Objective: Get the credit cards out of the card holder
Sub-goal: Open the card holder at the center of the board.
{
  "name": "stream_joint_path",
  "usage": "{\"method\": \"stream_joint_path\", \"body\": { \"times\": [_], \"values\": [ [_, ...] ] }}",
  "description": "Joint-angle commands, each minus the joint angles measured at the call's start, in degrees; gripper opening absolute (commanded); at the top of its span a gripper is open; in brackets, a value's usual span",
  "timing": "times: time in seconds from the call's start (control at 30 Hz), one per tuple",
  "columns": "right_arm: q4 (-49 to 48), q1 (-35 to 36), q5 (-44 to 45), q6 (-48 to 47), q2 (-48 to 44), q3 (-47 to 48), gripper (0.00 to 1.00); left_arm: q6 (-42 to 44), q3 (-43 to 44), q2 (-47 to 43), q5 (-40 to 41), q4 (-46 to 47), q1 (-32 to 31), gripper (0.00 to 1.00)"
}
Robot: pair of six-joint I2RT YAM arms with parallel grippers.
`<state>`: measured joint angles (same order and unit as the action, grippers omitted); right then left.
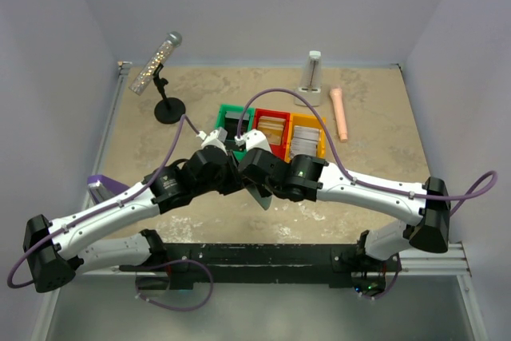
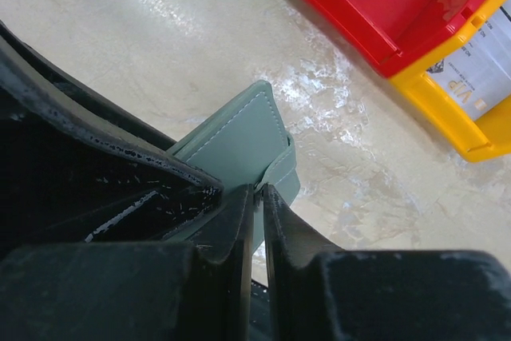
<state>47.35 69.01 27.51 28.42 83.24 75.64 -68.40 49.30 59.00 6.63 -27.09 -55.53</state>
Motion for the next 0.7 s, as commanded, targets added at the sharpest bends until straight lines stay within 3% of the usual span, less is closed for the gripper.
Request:
{"method": "stream_joint_path", "body": {
  "times": [0.0,0.1,0.67],
  "values": [
    [2.9,-0.7,4.2,0.0,1.2,0.0,0.08,-1.5,3.3,-2.1,-4.6,5.3,-0.5,0.00],
    [3.4,-0.7,4.0,0.0,1.0,0.0,0.00,-1.5,3.0,-2.3,-4.4,5.0,-0.5,0.00],
    [4.1,-1.1,2.2,1.8,-4.9,-3.2,0.00,-1.4,0.4,-2.4,0.2,1.3,-0.4,0.00]
  ]
}}
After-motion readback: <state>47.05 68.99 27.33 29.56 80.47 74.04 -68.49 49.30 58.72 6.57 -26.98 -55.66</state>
